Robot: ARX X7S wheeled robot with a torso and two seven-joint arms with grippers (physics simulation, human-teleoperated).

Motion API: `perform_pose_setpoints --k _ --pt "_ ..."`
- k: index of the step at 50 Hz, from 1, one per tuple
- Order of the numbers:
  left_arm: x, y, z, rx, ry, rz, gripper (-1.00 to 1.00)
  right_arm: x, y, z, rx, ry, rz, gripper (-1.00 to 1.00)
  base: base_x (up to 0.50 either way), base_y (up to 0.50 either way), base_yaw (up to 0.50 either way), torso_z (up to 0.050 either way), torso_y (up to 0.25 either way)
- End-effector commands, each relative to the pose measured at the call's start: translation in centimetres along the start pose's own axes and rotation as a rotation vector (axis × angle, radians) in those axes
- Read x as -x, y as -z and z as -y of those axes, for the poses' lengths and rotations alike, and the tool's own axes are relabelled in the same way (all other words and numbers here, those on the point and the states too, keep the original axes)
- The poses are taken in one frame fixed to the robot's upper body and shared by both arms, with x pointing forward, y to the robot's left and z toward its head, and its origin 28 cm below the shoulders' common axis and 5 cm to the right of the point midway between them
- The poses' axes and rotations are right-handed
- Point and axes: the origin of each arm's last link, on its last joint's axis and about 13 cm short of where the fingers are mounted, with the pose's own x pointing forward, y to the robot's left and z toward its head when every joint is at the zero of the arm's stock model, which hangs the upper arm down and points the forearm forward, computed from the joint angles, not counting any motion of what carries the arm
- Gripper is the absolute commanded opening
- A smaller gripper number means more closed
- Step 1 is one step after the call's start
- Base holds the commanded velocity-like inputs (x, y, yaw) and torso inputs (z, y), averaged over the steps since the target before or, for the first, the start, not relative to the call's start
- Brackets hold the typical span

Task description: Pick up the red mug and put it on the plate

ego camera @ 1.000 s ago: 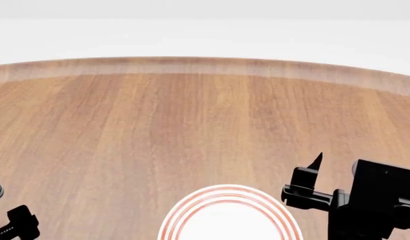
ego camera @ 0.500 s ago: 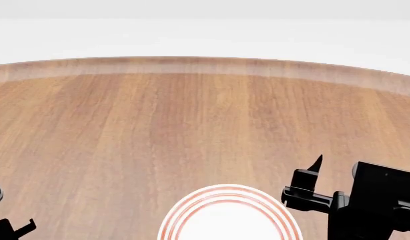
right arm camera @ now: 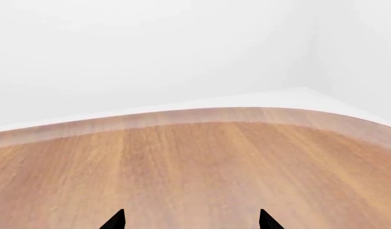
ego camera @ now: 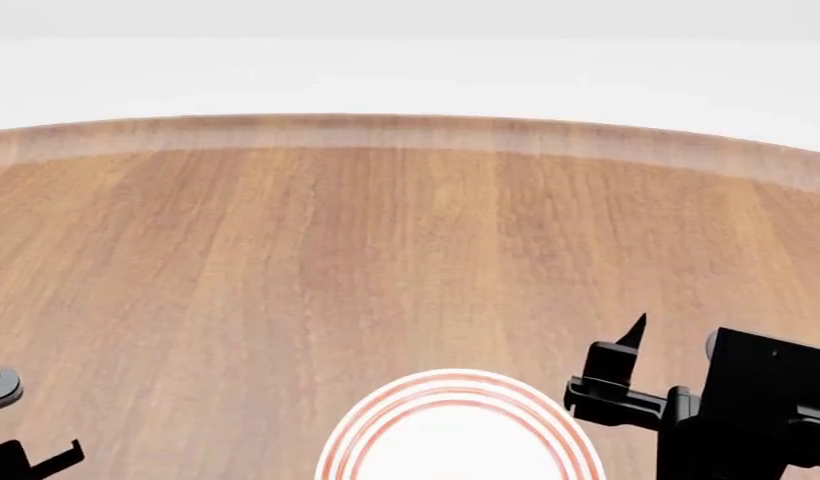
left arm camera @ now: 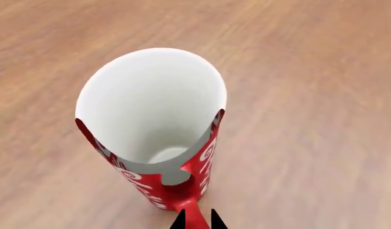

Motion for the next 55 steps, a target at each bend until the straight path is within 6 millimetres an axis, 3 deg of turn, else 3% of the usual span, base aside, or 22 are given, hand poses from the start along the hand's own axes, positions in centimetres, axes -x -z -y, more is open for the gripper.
perform_pose_setpoints --k 1,34,55 --pt "1.5 -1.0 0.5 -0.093 0.14 0.062 -1.0 0.0 0.0 0.0 -0.002 -0.001 0.003 1.0 0.0 0.0 0.0 0.0 0.0" --pt "9.4 -0.2 5.3 -0.456 0.674 0.234 -1.0 -0.1 -0.1 -0.5 0.003 -0.009 -0.004 1.0 0.0 0.0 0.0 0.0 0.0" --pt "11.8 -0.7 8.5 -0.545 0.878 0.241 -1.0 -0.2 0.0 -0.6 0.005 -0.013 -0.006 1.0 0.0 0.0 0.0 0.0 0.0"
